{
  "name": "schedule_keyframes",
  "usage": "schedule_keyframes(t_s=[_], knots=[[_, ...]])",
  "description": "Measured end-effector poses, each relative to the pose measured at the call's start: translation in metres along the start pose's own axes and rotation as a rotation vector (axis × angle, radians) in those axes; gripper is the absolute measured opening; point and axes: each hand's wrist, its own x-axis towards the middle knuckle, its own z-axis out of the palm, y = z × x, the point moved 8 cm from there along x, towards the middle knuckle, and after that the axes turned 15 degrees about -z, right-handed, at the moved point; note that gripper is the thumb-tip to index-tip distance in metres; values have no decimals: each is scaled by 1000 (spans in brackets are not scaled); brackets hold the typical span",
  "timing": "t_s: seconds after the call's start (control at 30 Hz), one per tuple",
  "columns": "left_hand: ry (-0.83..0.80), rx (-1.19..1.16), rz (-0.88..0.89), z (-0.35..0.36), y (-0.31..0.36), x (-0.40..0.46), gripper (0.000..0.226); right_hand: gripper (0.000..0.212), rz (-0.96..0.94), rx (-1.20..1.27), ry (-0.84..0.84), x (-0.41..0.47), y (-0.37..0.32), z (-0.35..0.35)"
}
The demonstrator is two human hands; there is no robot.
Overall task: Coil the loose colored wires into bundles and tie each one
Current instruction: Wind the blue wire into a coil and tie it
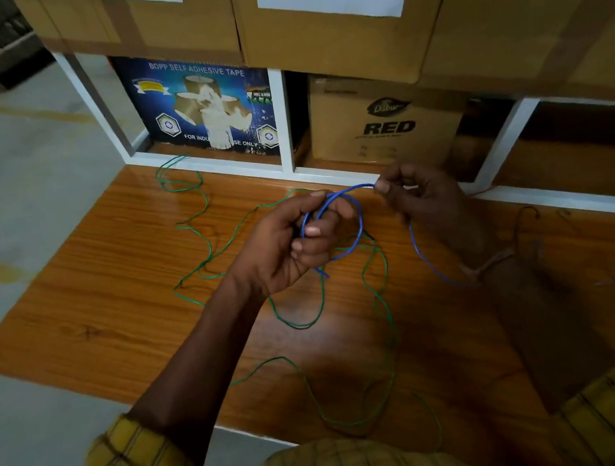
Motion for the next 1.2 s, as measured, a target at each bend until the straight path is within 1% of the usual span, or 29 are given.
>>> schedule_keyframes(t_s=[0.07,0.17,0.23,0.33,0.43,0.5,0.53,0.57,0.63,0.67,0.73,0.8,0.83,0.9,0.97,1.03,1.07,1.1,1.13,1.2], knots=[[-67,-106,39,5,5,2,45,15,106,88,31,-12,9,7],[-136,-206,90,13,10,6,47,20,235,102,-27,-32,20,25],[-104,-222,127,13,11,10,47,21,291,57,-97,-43,23,34],[10,-194,236,5,18,15,36,26,329,-27,-296,-60,21,45],[177,-99,313,-6,26,18,33,32,252,-139,-458,-71,10,52],[259,-72,328,-10,27,22,31,35,88,-257,-522,-68,-6,56],[286,-82,330,-10,26,25,30,35,-1,-358,-565,-67,-11,58],[303,-100,328,-11,24,28,31,33,-74,-479,-611,-66,-15,61],[296,-155,322,-9,21,34,31,34,-132,-686,-679,-66,-18,65],[287,-186,318,-9,19,37,31,33,-150,-745,-691,-67,-19,65],[278,-225,310,-9,18,42,30,28,-215,-781,-696,-70,-28,66],[289,-192,297,-10,17,46,24,20,-270,-725,-685,-70,-41,62],[321,-114,283,-11,16,47,21,15,-277,-658,-666,-68,-47,58],[425,169,243,-14,13,45,24,7,-232,-477,-605,-62,-58,47],[507,538,207,-15,11,41,31,11,-149,-307,-533,-55,-61,31],[532,878,198,-10,9,38,34,16,-56,-168,-473,-48,-59,12],[513,992,197,-5,7,38,31,14,-24,-90,-441,-45,-58,3],[482,1053,195,0,6,37,25,10,-1,5,-397,-41,-57,-6],[445,1058,188,4,4,36,20,7,21,113,-347,-36,-56,-15],[377,948,161,10,-1,34,25,14,56,301,-251,-30,-52,-28]])
